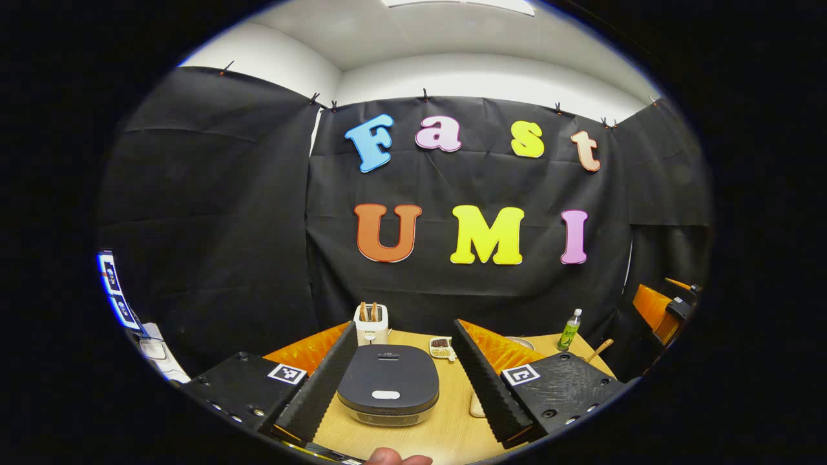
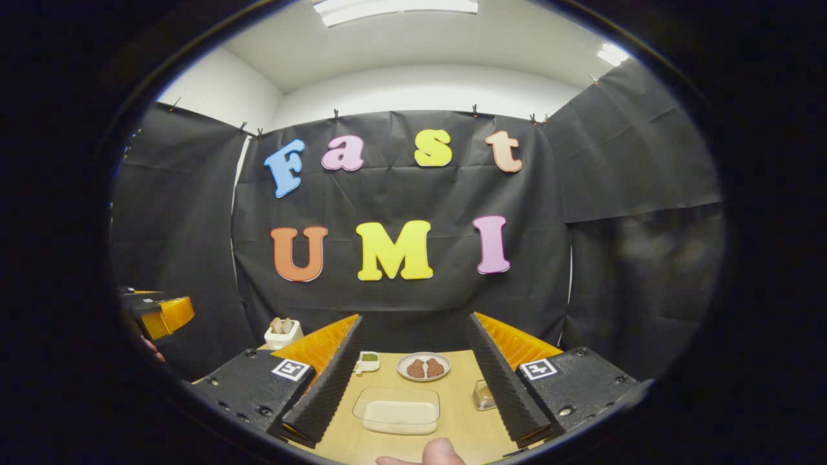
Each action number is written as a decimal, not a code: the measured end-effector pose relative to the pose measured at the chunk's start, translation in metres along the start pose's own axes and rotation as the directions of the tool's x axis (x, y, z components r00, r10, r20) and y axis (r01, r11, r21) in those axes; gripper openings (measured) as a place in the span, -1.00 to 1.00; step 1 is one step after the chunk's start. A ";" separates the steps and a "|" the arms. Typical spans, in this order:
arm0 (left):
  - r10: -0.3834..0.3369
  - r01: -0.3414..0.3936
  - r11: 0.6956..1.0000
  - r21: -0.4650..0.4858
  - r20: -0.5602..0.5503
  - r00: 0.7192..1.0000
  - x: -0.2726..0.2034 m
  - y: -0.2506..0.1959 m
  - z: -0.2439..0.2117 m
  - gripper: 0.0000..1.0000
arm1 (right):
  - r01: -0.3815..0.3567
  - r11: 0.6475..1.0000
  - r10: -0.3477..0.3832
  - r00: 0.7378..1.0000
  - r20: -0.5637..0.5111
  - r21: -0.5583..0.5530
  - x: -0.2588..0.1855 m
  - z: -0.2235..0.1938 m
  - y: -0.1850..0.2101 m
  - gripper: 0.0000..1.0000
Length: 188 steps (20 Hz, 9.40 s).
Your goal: Close the left gripper, press the button to open the rice cooker; take a wooden spoon from the chopstick holder with the right hand, scoop a spoonful of rice and pour it into the rice cooker, then put the wooden spoon back into the chopstick holder.
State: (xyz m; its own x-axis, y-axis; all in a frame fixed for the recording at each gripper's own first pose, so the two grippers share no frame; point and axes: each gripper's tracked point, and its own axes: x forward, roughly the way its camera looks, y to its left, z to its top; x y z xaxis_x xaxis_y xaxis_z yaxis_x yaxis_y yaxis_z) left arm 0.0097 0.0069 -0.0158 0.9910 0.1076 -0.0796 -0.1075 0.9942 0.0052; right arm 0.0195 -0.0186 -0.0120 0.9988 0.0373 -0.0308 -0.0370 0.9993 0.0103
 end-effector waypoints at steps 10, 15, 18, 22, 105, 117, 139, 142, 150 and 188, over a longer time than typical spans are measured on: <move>-0.014 0.005 0.999 -0.032 -0.299 0.954 0.053 0.007 -0.082 0.33 | -0.001 1.000 0.002 0.999 -0.048 0.022 0.032 -0.019 -0.026 1.00; -0.035 0.005 0.998 -0.066 -0.461 0.887 0.071 0.011 -0.129 -0.13 | 0.014 0.999 -0.012 0.997 -0.075 0.032 0.045 -0.032 -0.040 1.00; -0.034 -0.009 0.997 -0.081 -0.524 0.851 0.088 0.018 -0.154 -0.29 | 0.021 0.999 -0.017 0.995 -0.099 0.040 0.050 -0.042 -0.046 1.00; -0.118 0.037 0.989 -0.144 -0.611 0.783 0.093 0.013 -0.180 -0.97 | 0.047 0.998 -0.042 0.992 -0.116 0.040 0.053 -0.048 -0.060 1.00; 0.150 -0.144 0.987 0.066 -0.097 0.984 0.055 -0.024 -0.044 0.90 | 0.211 0.925 0.016 0.810 -0.587 0.316 0.252 -0.332 -0.250 -0.77; 0.143 -0.142 0.989 0.030 -0.041 0.989 0.034 0.038 -0.040 0.90 | 0.097 0.989 -0.035 0.885 -0.464 0.110 0.227 -0.214 -0.165 -0.80; 0.183 -0.179 0.983 0.046 -0.111 0.977 0.012 0.176 -0.065 0.92 | 0.035 0.956 -0.179 0.858 -0.482 -0.292 0.228 -0.341 0.019 -0.80; 0.192 -0.187 0.981 0.053 -0.115 0.975 0.011 0.178 -0.065 0.92 | 0.017 0.965 -0.150 0.855 -0.497 -0.261 0.233 -0.352 0.035 -0.80; 0.215 -0.210 0.976 0.053 -0.122 0.969 0.007 0.176 -0.068 0.91 | -0.013 0.998 0.051 0.804 -0.593 0.068 0.228 -0.366 0.080 -0.81; 0.180 -0.176 0.983 0.059 -0.062 0.982 -0.012 0.079 -0.047 0.92 | 0.109 0.522 0.406 0.841 -0.359 0.846 0.189 -0.176 0.018 -0.77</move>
State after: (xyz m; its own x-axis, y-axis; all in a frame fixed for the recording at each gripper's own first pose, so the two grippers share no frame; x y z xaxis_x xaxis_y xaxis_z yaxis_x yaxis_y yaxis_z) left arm -0.0140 0.0837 -0.0609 0.9486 0.2842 -0.1393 -0.2755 0.9581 0.0783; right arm 0.2017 0.0079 -0.1940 0.8136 0.4399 -0.3801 0.1160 0.5179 0.8475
